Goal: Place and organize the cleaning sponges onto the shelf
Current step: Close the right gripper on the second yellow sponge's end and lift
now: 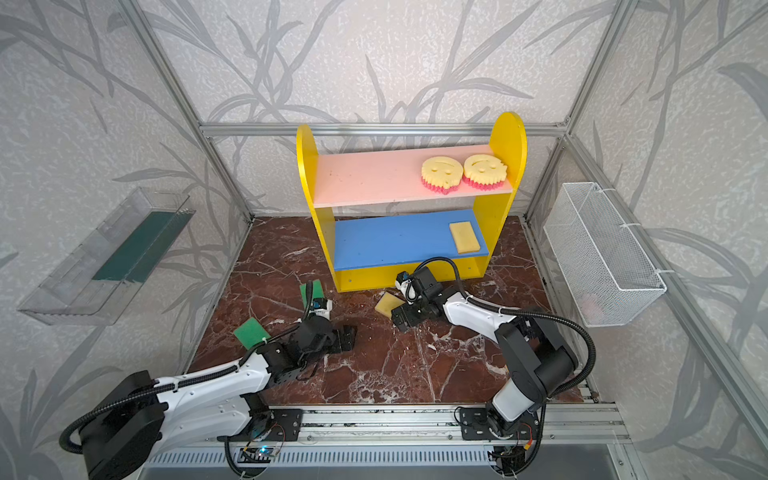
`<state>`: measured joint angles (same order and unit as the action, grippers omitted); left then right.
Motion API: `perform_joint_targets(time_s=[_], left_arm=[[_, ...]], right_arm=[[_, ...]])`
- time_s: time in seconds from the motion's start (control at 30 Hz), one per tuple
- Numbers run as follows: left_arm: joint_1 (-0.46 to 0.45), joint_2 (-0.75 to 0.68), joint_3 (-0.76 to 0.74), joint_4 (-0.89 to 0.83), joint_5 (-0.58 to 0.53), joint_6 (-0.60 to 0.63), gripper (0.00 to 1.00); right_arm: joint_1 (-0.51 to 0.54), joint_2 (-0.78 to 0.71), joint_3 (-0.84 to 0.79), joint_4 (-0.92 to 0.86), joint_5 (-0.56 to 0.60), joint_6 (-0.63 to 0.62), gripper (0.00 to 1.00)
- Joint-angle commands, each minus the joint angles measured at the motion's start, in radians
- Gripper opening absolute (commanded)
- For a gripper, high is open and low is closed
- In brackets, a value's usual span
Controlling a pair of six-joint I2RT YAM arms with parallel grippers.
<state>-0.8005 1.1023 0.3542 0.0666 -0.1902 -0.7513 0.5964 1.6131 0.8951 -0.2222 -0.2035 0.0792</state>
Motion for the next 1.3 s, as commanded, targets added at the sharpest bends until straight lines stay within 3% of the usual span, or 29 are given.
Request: perform_joint_targets(time_s=[0.0,0.33,0.73,1.03,1.27], left_arm=[[0.012,0.016,-0.001,0.025,0.009,0.013,0.97],[0.021,0.017,0.004,0.025,0.015,0.021,0.97],[0.026,-0.005,0.002,0.016,0.015,0.022,0.97],[0.029,-0.057,-0.017,-0.009,0.001,0.017,0.97],[0.029,-0.099,-0.015,-0.044,0.000,0.018,0.97]], right_arm=[[-0.009,0.027,0.047,0.013,0.004,-0.045,0.99],[0.004,0.088,0.036,0.023,-0.029,-0.059,0.99],[0.097,0.166,0.091,-0.055,0.136,-0.088,0.97],[0.109,0.128,0.091,-0.068,0.197,-0.061,0.77],[0.111,0.046,0.071,-0.075,0.164,-0.015,0.60]])
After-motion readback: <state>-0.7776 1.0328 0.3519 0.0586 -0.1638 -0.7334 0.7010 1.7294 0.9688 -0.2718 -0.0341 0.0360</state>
